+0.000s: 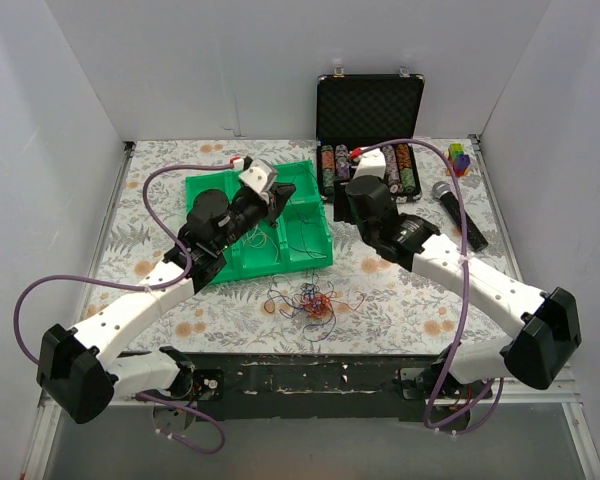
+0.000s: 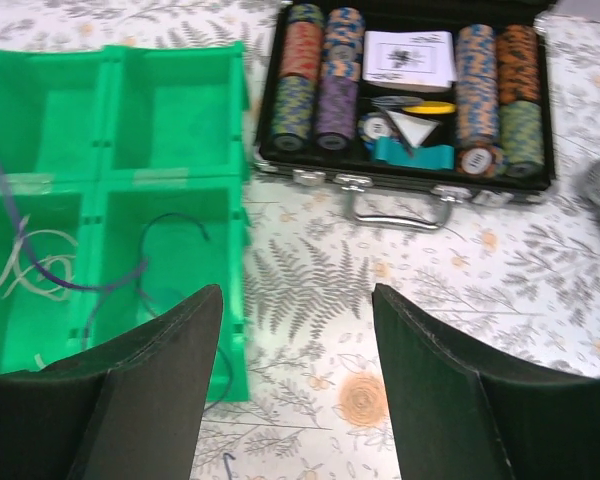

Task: Untangle the cables
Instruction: Place the cable in the bin.

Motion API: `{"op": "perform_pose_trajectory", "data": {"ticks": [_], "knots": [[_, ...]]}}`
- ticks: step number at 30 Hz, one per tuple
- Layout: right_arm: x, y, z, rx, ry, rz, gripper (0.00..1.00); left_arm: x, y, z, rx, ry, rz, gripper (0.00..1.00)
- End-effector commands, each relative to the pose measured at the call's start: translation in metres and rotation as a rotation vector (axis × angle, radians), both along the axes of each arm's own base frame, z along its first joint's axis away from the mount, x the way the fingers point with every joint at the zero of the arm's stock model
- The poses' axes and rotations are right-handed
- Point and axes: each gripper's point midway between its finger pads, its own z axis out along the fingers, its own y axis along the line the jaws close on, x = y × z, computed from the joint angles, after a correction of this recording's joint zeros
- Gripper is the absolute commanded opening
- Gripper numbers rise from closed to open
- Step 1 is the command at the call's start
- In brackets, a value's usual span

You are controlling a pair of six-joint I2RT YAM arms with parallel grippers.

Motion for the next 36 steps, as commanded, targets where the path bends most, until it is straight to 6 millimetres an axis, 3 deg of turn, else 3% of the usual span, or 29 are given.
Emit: {"op": "perform_pose_trajectory", "data": {"ticks": [1, 5, 11, 15, 20, 25, 36], "knots": [[-0.001, -0.044, 0.004, -0.014, -0.032, -0.157, 0.70, 0.006, 0.014, -0.007, 0.075, -0.074, 0.070, 0.00], [-0.004, -0.057, 0.010, 0.046, -0.057, -0.148, 0.70, 0.008, 0.027, -0.025, 0.121, -0.075, 0.126, 0.00], [-0.011, -0.058, 0.017, 0.093, -0.065, -0.128, 0.66, 0.014, 0.017, -0.010, 0.077, -0.099, 0.108, 0.00], [-0.018, -0.060, 0.022, 0.128, -0.073, -0.114, 0.63, 0.022, 0.011, -0.015, 0.123, -0.141, 0.106, 0.00], [-0.027, -0.065, 0.021, 0.154, -0.072, -0.112, 0.61, 0.029, 0.003, -0.038, 0.251, -0.209, 0.078, 0.00], [-0.033, -0.071, 0.016, 0.166, -0.066, -0.120, 0.61, 0.022, -0.008, -0.064, 0.386, -0.309, 0.002, 0.00], [-0.037, -0.075, 0.009, 0.175, -0.051, -0.119, 0.60, 0.024, -0.029, -0.101, 0.517, -0.436, -0.096, 0.00]]}}
